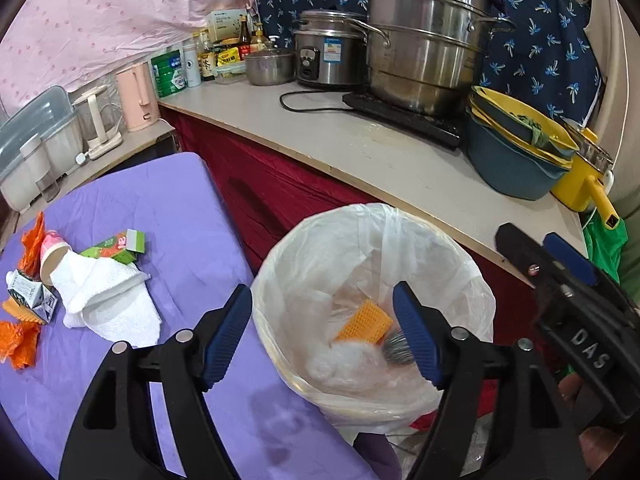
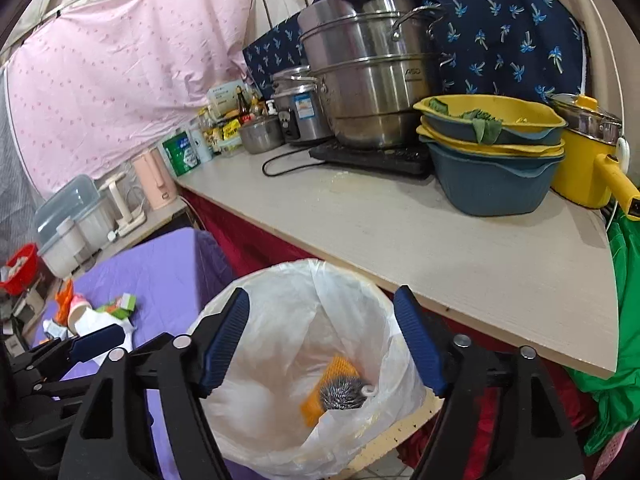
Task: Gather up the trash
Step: 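Open both grippers to drop the clear bag and steel wool into the bin, then move both open grippers back over the remaining trash on the table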
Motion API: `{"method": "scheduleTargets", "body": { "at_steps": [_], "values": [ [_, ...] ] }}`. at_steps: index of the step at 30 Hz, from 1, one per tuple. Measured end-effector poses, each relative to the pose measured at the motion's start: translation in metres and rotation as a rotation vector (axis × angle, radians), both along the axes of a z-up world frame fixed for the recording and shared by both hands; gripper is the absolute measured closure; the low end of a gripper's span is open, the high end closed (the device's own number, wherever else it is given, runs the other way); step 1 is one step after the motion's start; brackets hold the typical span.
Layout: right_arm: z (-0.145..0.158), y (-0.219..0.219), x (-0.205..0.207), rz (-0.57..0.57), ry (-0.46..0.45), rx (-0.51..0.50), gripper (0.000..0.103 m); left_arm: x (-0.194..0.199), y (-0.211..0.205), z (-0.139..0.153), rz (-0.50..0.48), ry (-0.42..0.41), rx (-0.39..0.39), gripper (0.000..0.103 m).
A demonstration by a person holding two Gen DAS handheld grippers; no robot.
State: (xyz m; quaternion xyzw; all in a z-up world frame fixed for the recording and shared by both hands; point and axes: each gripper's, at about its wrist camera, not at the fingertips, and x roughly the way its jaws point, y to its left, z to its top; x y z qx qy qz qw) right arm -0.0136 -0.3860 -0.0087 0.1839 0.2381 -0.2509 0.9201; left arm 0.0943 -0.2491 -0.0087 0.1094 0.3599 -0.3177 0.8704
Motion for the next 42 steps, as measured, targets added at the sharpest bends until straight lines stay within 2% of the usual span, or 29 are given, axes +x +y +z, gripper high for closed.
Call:
{"method": "scheduleTargets", "body": {
  "at_steps": [9, 16, 22, 26, 32, 38, 42],
  "values": [
    [0.024, 0.016, -0.003, 0.021, -0.032, -0.041, 0.029, 0.001, 0.019, 0.013, 0.039, -0.022, -0.02, 0.034],
    [0.029, 0.039, -0.002, 0.057, -0.042, -0.05, 0.026, 0.004, 0.053, 0.019, 0.1, -0.025, -0.037, 0.034],
    [0.024, 0.068, 0.01, 0.116, -0.027, -0.045, 0.026, 0.013, 0.099, 0.019, 0.192, -0.019, -0.048, 0.029],
    [0.02, 0.092, 0.022, 0.165, -0.009, -0.045, 0.026, 0.02, 0.133, 0.016, 0.267, -0.027, -0.04, 0.021],
    [0.013, 0.126, 0.04, 0.231, 0.013, -0.042, 0.026, 0.036, 0.187, 0.007, 0.373, -0.001, -0.03, 0.02],
    [0.005, 0.16, 0.06, 0.289, 0.042, -0.042, 0.026, 0.048, 0.242, -0.001, 0.487, 0.006, -0.023, 0.01],
    [-0.003, 0.178, 0.074, 0.32, 0.064, -0.04, 0.026, 0.064, 0.28, -0.008, 0.559, 0.027, -0.027, 0.01]
  ]
}}
